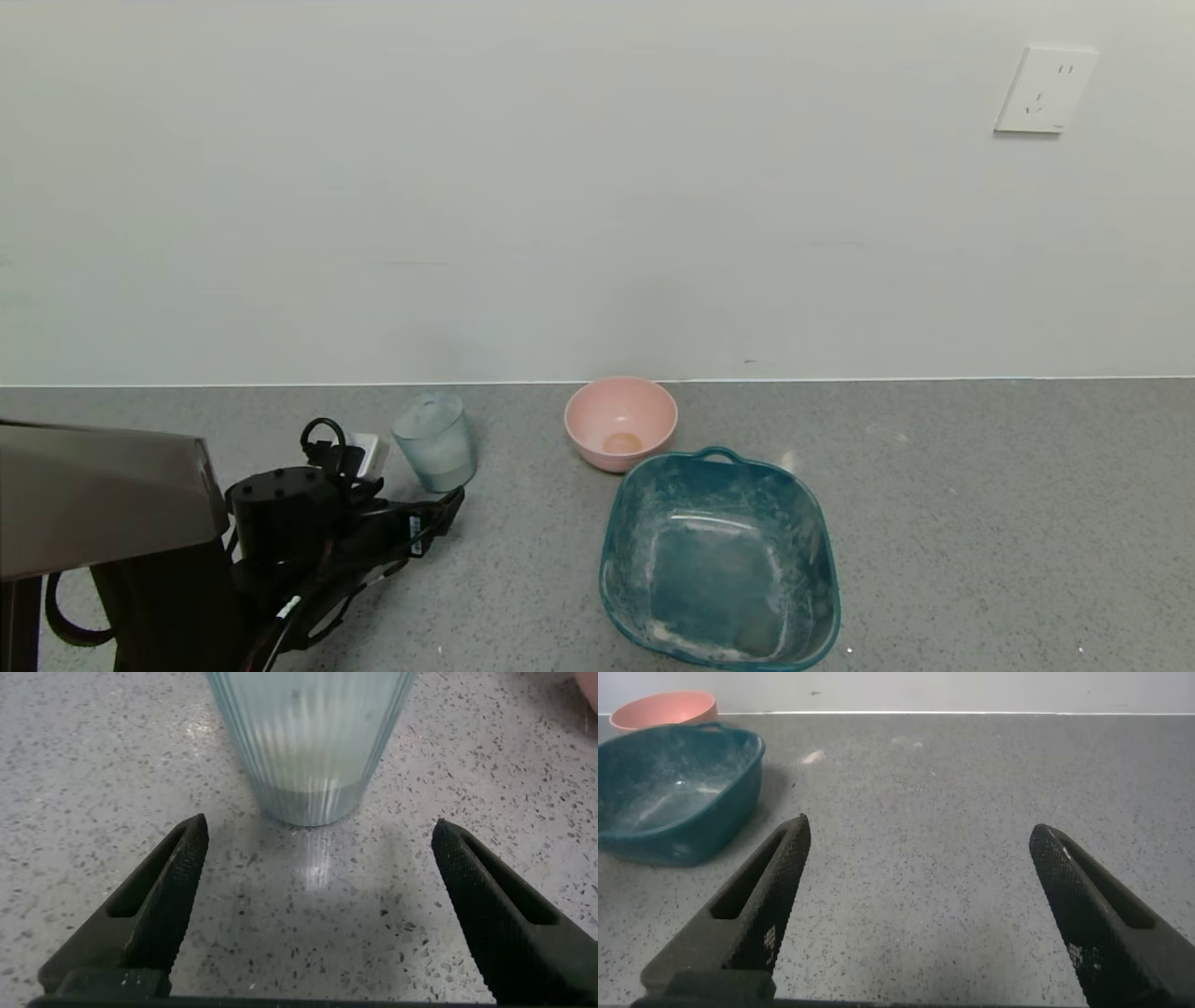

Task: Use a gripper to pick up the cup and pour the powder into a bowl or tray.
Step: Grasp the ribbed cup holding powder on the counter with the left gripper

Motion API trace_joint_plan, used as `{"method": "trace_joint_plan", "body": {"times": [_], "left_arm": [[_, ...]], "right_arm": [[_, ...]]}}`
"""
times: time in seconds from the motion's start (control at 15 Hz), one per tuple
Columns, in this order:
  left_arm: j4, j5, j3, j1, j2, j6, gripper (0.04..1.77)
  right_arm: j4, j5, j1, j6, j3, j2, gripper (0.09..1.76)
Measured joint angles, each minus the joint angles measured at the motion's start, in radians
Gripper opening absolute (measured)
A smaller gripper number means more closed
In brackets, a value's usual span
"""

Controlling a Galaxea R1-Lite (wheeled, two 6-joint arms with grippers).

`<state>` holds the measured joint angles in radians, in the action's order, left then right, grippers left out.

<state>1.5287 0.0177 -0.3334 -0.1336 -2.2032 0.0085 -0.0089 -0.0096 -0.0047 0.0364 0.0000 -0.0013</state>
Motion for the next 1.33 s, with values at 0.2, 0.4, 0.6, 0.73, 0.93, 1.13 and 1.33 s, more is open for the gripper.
{"method": "trace_joint_plan", "body": {"times": [0.2,0.4,0.6,0.73,0.93,1.13,1.33], "left_arm": [[0.004,0.013,-0.031,-0.016,-0.027,-0.009,1.72],[0.004,0.045,-0.071,-0.019,-0.054,-0.008,1.72],[-0.003,0.060,-0.109,-0.019,-0.082,-0.006,1.72],[-0.011,0.062,-0.134,-0.020,-0.092,-0.006,1.72],[-0.014,0.065,-0.171,-0.019,-0.107,-0.005,1.72],[-0.035,0.066,-0.203,-0.019,-0.116,-0.007,1.72],[-0.039,0.066,-0.228,-0.018,-0.119,-0.007,1.72]], "right_arm": [[0.000,0.000,0.000,0.000,0.000,0.000,1.71],[0.000,0.000,0.000,0.000,0.000,0.000,1.71],[0.000,0.001,0.000,0.000,0.000,0.000,1.71],[0.000,0.000,0.000,0.000,0.000,0.000,1.71],[0.000,0.000,0.000,0.000,0.000,0.000,1.71],[0.000,0.000,0.000,0.000,0.000,0.000,1.71],[0.000,0.000,0.000,0.000,0.000,0.000,1.71]]}}
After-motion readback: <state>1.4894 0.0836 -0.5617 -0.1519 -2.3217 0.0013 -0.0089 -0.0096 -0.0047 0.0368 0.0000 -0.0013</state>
